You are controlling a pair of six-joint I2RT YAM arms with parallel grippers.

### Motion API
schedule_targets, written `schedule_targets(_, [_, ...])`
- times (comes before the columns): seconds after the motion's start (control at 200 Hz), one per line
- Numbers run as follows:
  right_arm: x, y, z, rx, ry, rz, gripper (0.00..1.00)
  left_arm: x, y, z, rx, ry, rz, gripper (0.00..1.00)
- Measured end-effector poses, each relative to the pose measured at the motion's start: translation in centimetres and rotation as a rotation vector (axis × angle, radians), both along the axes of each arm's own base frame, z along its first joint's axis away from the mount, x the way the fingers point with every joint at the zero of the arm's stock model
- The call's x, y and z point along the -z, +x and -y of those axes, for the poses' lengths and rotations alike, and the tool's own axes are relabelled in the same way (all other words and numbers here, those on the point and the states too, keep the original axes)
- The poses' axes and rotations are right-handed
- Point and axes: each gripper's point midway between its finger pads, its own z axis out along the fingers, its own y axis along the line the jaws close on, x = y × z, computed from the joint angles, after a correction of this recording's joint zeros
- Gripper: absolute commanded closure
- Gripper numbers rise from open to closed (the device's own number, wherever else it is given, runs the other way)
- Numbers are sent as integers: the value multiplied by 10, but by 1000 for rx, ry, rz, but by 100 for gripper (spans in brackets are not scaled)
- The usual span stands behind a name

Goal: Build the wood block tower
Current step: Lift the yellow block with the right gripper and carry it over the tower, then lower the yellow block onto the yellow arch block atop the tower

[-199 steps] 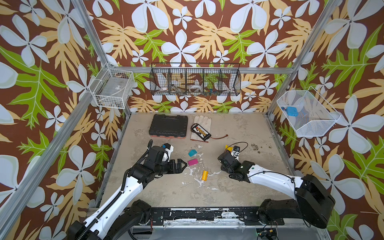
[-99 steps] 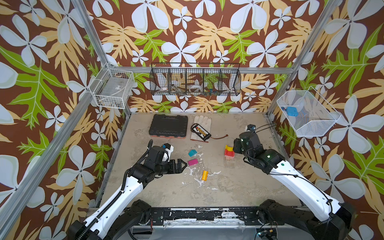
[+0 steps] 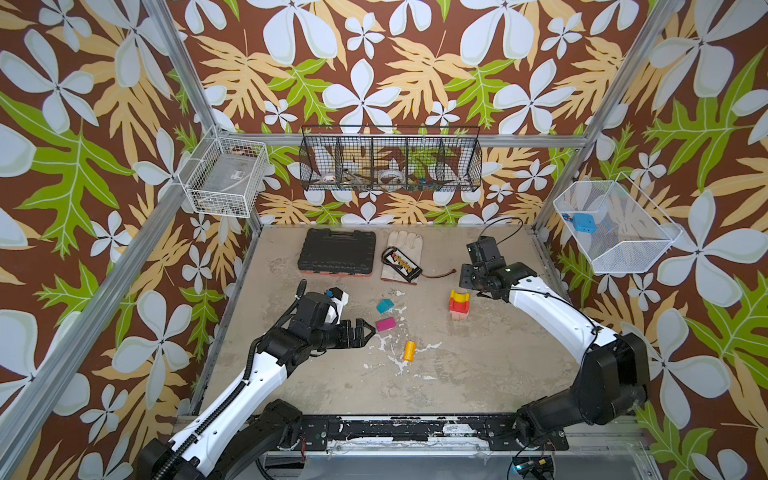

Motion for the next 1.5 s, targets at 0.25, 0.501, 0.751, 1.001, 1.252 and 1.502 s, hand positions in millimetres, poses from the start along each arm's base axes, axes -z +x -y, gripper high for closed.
schedule_targets(0.25, [32,1,-1,-16,-28,-49,69,-2,-6,8,47,-43,-6,0])
schedule_targets(0.501, [49,0,-1,-5,-23,-70,68,-5,-7,9,52,-51,1,0])
schedule_targets(0.751, [53,4,-7,9,28,-50,67,-5,-7,9,51,-50,1,0])
schedule_targets(1.001, [56,6,-12,16,45,-47,62,-5,-7,9,50,-50,2,0])
schedule_targets(1.252, [67,8,-22,6,31,-67,61,-5,-6,9,50,-51,4,0])
schedule_targets(1.502, [70,9,-19,27,20,-69,58,-6,-6,9,50,-52,6,0])
